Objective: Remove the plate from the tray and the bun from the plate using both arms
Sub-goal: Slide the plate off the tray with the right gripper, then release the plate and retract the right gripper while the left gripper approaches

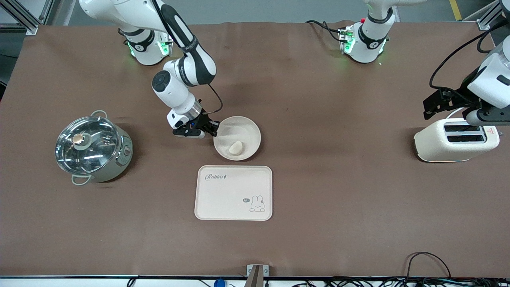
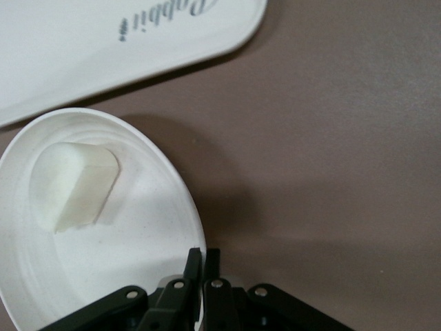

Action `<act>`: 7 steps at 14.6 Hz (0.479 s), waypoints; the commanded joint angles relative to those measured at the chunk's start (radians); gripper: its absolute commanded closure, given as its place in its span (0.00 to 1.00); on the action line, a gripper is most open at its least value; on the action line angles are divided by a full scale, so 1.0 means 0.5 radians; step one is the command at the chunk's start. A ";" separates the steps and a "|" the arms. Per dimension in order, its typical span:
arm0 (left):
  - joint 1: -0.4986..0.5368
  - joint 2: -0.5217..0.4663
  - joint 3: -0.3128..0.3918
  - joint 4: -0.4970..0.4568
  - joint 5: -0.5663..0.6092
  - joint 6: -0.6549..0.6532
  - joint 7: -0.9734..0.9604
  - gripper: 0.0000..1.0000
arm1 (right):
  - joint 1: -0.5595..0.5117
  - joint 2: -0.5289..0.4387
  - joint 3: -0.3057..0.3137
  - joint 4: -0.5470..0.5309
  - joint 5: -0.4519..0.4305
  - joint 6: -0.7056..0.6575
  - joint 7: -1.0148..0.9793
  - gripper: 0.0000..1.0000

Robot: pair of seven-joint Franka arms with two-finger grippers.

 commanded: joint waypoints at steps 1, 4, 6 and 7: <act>0.005 0.000 -0.007 0.019 0.030 0.007 0.016 0.00 | 0.001 0.000 0.010 -0.027 0.077 0.028 -0.029 1.00; 0.002 0.009 -0.007 0.016 0.030 0.010 0.013 0.00 | -0.008 0.000 0.010 -0.014 0.141 0.019 -0.026 0.35; -0.019 0.009 -0.010 0.016 0.027 0.013 -0.020 0.00 | -0.008 -0.012 0.010 -0.005 0.199 0.025 -0.023 0.00; -0.025 0.009 -0.010 0.016 0.021 0.013 -0.023 0.00 | -0.011 -0.040 0.007 -0.002 0.227 0.025 -0.023 0.00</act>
